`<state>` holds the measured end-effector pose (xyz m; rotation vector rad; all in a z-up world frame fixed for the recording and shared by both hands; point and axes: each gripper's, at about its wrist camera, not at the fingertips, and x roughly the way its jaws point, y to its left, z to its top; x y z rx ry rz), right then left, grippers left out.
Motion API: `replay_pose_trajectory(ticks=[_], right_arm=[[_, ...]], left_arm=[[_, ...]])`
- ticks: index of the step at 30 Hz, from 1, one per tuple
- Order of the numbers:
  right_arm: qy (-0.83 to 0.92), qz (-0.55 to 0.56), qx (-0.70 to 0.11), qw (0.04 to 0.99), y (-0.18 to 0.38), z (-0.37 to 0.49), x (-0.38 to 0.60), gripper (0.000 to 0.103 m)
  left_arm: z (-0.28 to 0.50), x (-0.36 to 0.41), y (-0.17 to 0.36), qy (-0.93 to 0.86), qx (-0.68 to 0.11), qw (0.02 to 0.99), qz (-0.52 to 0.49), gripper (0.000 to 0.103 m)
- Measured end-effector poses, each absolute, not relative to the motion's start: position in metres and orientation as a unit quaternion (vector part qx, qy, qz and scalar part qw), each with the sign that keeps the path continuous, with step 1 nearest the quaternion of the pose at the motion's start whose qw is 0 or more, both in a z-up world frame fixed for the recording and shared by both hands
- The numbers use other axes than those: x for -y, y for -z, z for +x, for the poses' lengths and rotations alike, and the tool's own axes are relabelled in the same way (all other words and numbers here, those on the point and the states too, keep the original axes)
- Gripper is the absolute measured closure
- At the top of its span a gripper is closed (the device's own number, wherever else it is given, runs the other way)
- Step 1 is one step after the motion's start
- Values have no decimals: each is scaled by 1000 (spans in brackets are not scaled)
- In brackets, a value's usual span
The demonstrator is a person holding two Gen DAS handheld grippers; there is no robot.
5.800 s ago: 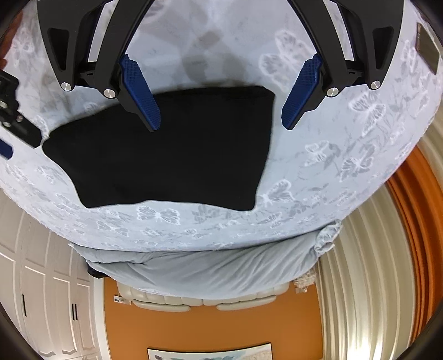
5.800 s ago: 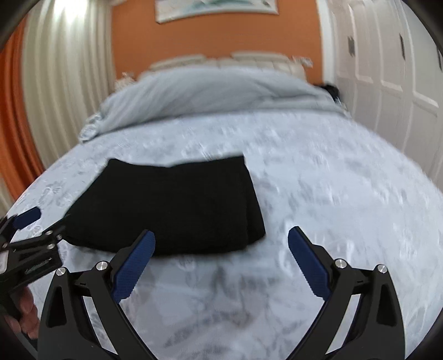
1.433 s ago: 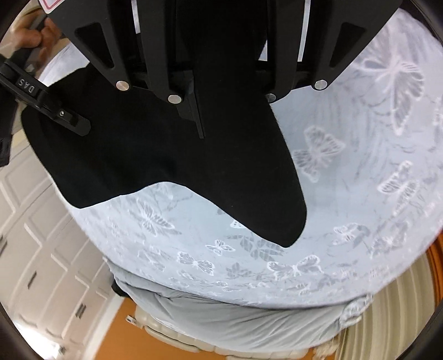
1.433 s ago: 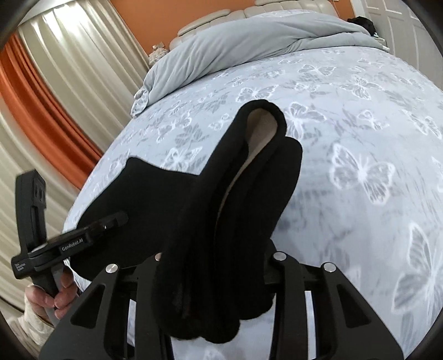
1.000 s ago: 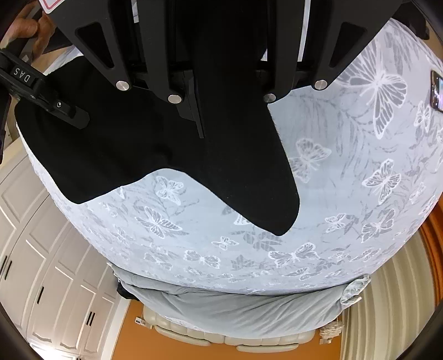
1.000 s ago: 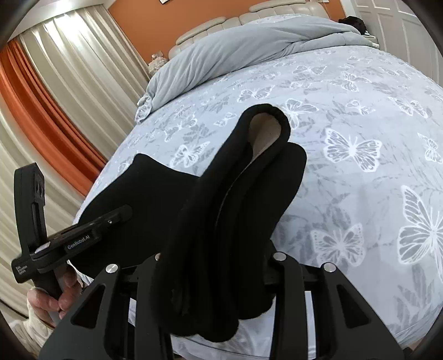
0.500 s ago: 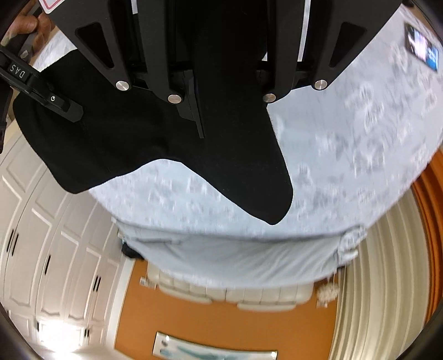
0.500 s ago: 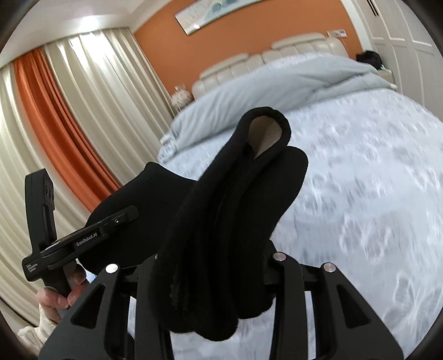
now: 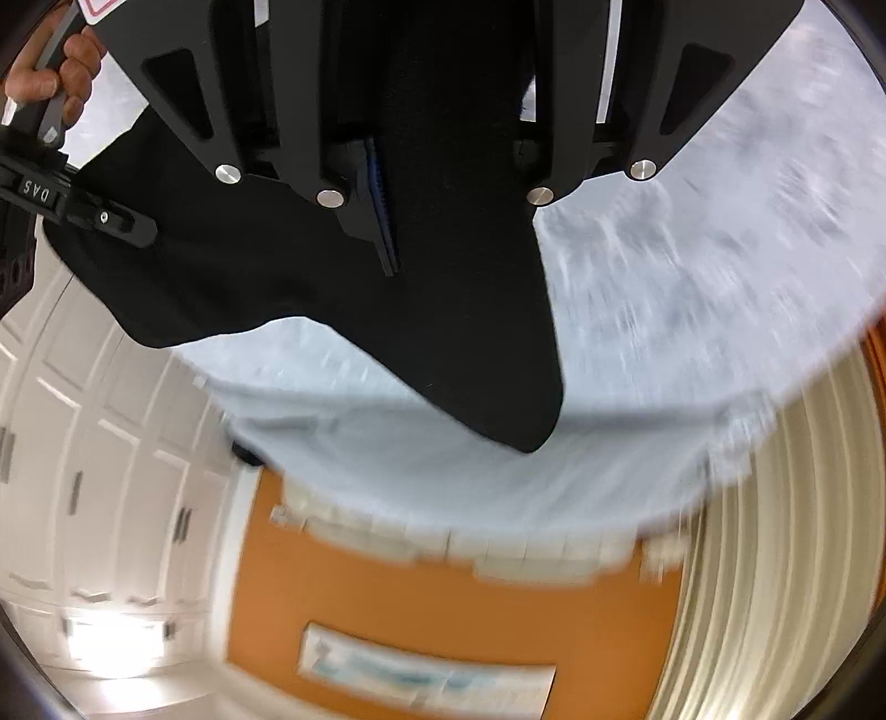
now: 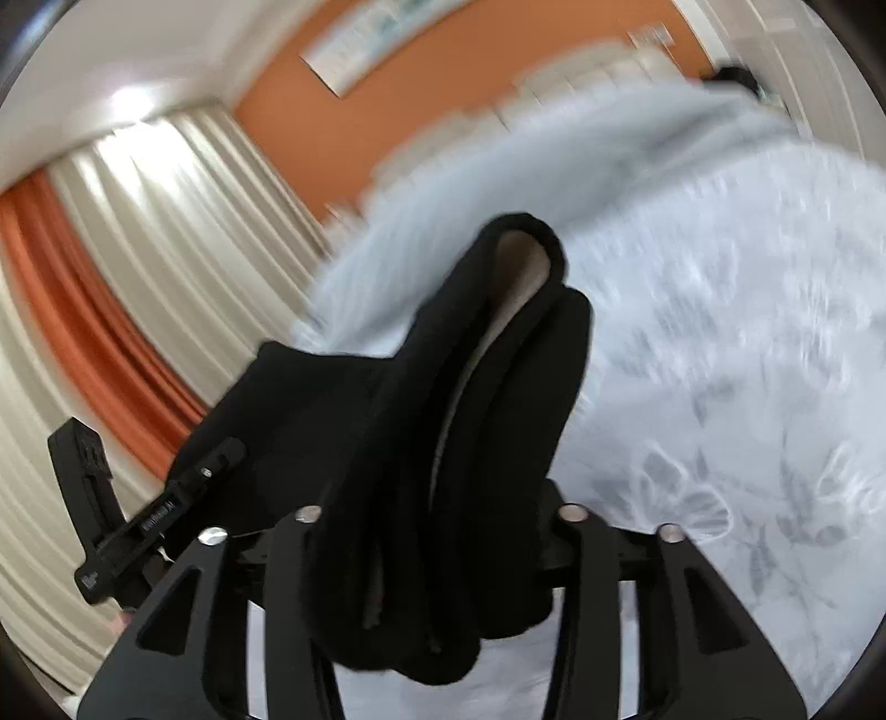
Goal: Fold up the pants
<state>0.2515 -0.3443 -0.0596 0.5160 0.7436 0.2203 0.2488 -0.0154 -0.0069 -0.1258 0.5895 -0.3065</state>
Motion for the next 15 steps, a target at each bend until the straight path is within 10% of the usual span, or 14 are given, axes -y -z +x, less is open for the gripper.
replay_pose_trajectory(ticks=[4, 15], right_arm=[[-33, 230, -377, 897, 95, 240, 378, 49], [11, 100, -358, 928, 9, 141, 290, 31]], left_arm=[[291, -8, 109, 75, -417, 902, -81, 61], [166, -14, 9, 29, -291, 956, -28, 31]])
